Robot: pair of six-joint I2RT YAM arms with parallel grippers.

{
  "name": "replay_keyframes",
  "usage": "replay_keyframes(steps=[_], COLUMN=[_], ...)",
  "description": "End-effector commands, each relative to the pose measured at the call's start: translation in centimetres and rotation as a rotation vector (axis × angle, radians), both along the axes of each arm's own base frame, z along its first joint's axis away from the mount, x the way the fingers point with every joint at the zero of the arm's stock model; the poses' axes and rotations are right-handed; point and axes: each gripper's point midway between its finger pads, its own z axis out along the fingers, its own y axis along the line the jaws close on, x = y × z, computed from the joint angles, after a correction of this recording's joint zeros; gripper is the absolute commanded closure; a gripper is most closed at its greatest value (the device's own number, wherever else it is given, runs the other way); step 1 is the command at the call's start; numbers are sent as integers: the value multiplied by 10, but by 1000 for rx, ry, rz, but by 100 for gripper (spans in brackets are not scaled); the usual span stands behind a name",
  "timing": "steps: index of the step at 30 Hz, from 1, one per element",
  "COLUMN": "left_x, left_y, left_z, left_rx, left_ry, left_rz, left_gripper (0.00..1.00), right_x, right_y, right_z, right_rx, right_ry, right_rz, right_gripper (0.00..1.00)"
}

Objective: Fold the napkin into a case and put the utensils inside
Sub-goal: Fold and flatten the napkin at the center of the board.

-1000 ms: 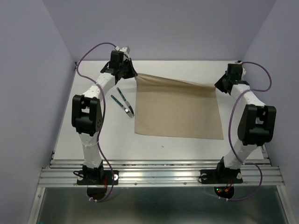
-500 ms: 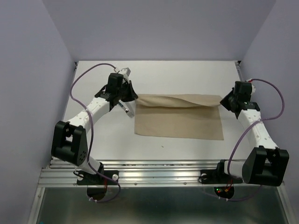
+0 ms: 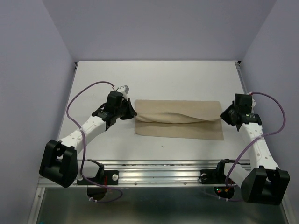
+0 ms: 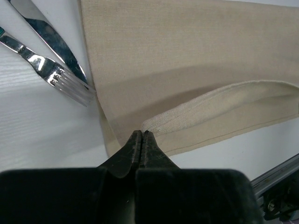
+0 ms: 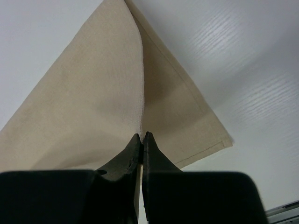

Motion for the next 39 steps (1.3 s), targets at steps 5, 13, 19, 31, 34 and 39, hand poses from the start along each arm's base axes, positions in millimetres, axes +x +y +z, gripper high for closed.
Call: replay_keyframes(steps=[5,13,19,31,34,39], left_x=[5,15,65,203,235,261], left_y=[-1,-3,-13,-21,-28,-26], left_z=[5,23,75,145,120,115], left_rx=[-11,-15,19,15,-7,-34], left_ry=[-25,-67,-199,-407,-383,-377], left_rz=[51,51,58,68,28,11], left_gripper=[100,100,100,100,100,100], right_x=[-17,-15,23,176,205,236], right_y=[6,2,-13,-27,-28,-29], right_z=[1,11,41,80,74,66], right_rx=[43,17,-47,-50,-30,-21], right_ry=[4,-15,-116,-313,-326,-336], right_rz=[-20,-22,-36,-11,-11,1], right_gripper=[99,99,99,99,99,99])
